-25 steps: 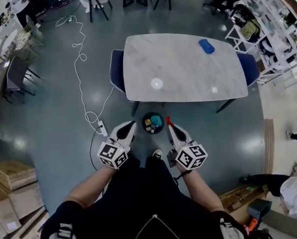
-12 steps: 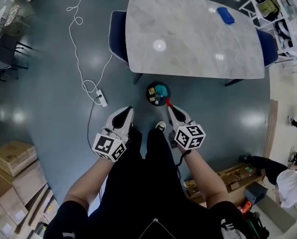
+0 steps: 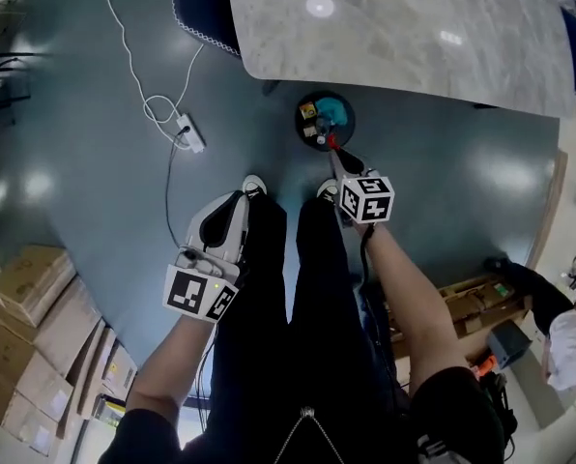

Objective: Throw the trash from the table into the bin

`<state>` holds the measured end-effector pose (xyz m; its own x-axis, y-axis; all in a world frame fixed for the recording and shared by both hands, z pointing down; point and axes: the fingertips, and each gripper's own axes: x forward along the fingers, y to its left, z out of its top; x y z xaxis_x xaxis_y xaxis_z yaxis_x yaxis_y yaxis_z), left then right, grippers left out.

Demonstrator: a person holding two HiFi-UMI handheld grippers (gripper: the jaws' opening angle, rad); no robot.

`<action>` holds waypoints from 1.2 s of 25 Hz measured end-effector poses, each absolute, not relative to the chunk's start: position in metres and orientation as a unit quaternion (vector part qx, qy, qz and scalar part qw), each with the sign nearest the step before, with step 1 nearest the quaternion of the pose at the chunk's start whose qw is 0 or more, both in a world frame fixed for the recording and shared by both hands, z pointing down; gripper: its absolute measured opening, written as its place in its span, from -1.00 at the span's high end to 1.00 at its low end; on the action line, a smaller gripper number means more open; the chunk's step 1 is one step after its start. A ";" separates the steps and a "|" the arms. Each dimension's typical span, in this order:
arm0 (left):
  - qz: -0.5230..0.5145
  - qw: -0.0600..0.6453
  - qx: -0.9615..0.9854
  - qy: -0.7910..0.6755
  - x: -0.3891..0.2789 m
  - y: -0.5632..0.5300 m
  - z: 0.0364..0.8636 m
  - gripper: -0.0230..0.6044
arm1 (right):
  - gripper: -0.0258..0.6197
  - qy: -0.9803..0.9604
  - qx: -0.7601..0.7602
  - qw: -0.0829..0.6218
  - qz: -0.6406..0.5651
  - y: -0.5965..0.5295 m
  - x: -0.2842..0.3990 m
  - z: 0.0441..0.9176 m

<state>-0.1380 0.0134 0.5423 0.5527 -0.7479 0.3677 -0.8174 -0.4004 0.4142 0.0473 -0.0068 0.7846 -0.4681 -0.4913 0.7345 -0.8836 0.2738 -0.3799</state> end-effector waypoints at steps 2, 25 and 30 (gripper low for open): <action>0.068 0.294 0.827 -0.474 -0.142 0.015 0.573 0.93 | 0.83 -0.754 0.449 0.276 0.392 -0.004 0.050 0.843; 0.056 0.341 0.783 -0.517 -0.138 0.025 0.748 0.93 | 0.57 -0.702 0.375 0.489 0.358 -0.002 0.091 1.169; 0.062 0.340 0.785 -0.514 -0.135 0.031 0.745 0.93 | 0.27 -0.688 0.377 0.491 0.378 0.001 0.098 1.163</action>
<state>-0.1354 0.0314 0.7449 0.4645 -0.7648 0.4465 -0.8488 -0.2407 0.4708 0.0980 0.0009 1.1631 -0.2332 -0.1479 0.9611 -0.8909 0.4286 -0.1502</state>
